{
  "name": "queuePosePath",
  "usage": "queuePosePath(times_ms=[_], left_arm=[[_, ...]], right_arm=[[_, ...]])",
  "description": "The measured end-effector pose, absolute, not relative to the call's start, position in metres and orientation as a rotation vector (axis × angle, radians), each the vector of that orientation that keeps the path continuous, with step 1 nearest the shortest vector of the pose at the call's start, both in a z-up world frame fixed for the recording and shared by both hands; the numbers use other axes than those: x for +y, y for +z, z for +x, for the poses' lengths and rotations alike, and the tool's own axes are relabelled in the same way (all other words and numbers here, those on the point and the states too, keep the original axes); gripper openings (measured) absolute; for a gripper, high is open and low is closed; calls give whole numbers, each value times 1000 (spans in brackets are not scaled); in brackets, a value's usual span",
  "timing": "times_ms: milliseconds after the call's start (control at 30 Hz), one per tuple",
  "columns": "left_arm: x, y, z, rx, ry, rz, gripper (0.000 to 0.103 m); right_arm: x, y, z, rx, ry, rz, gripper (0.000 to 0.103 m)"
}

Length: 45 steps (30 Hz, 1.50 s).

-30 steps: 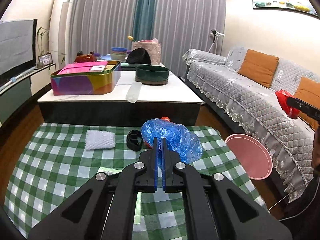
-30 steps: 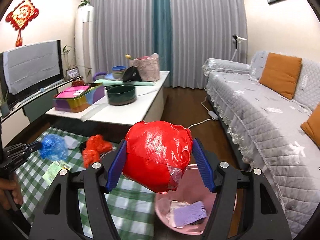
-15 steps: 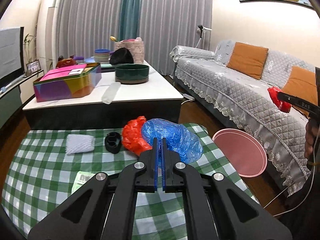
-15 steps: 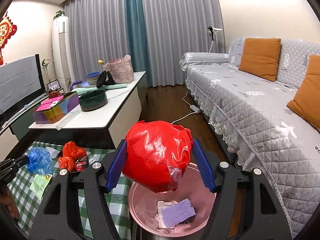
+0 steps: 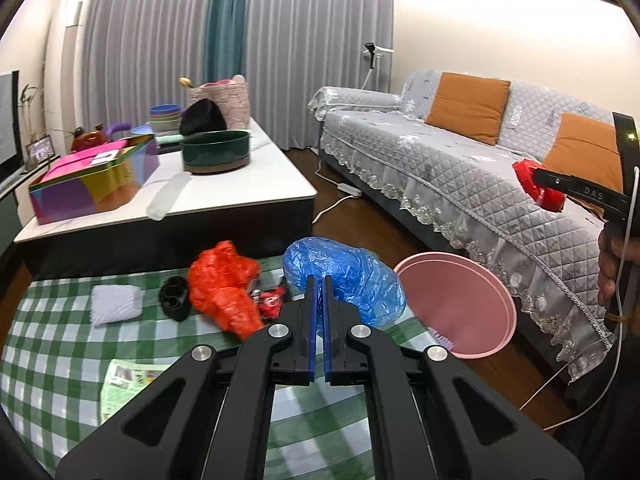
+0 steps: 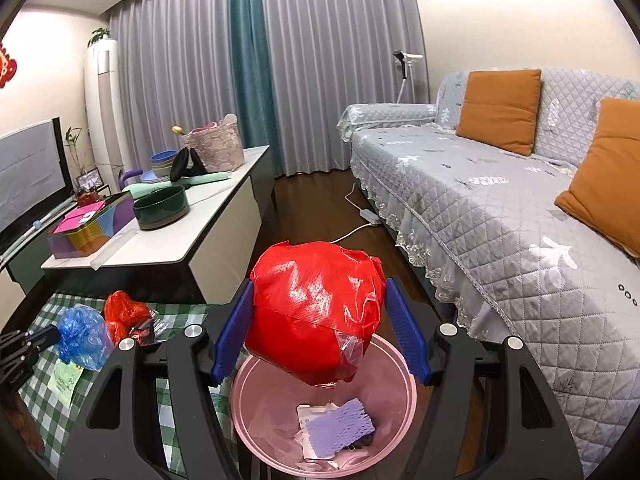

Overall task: Collect trash
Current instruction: 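Carry blue bag in left tool and red bag ball in right tool over pink bin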

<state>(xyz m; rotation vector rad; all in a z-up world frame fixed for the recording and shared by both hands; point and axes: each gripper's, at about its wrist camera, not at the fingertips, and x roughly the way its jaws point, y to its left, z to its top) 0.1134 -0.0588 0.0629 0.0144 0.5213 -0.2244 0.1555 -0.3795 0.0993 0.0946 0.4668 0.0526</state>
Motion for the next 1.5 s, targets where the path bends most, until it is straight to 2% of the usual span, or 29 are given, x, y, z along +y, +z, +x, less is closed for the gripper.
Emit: queuePosePath(times_ms=[933, 1500], left_arm=[[-170, 42, 174, 559, -380, 65, 2], [-206, 20, 198, 607, -426, 91, 2]], right_arm=[[-398, 82, 186, 508, -46, 80, 66], [-404, 78, 195, 520, -83, 62, 66]])
